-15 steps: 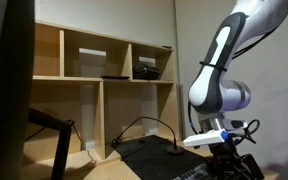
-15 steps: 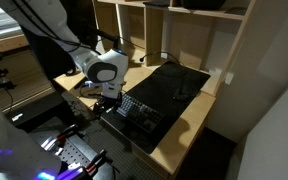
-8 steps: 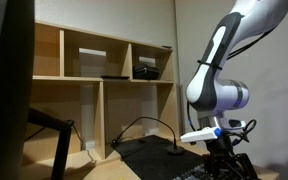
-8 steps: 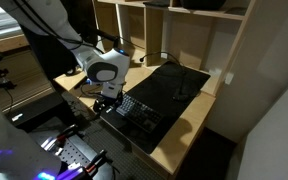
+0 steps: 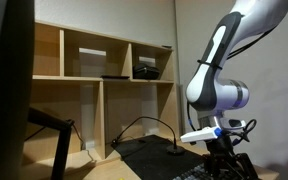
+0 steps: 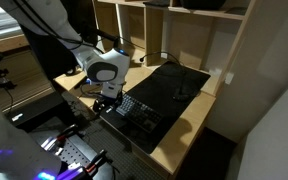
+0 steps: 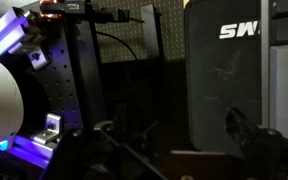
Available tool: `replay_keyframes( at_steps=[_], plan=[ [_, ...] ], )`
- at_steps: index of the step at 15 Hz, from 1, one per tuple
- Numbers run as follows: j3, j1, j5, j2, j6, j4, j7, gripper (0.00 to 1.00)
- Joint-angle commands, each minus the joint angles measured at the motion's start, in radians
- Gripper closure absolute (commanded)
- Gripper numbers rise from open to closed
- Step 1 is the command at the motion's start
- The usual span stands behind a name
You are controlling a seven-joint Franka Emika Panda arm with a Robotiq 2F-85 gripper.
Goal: Pick up the rubber ducky and place it on the left
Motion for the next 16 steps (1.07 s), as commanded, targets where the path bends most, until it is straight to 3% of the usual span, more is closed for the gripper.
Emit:
replay_keyframes(
  at_steps=[1, 3, 4, 5, 11, 13, 16],
  plan=[
    [-0.008, 0.008, 0.0, 0.0, -0.002, 0.001, 0.0, 0.0],
    [-0.008, 0.009, 0.0, 0.0, -0.002, 0.001, 0.0, 0.0],
    [-0.01, 0.007, -0.005, 0.1, -0.039, 0.072, 0.014, 0.0],
    [-0.012, 0.003, 0.023, 0.166, 0.026, 0.104, 0.007, 0.0],
    [-0.025, -0.022, 0.154, 0.34, 0.046, 0.301, -0.047, 0.0],
    [-0.041, -0.013, 0.149, 0.353, 0.016, 0.326, -0.034, 0.0],
    [-0.085, 0.015, 0.014, 0.371, -0.169, 0.379, 0.035, 0.0]
  ],
)
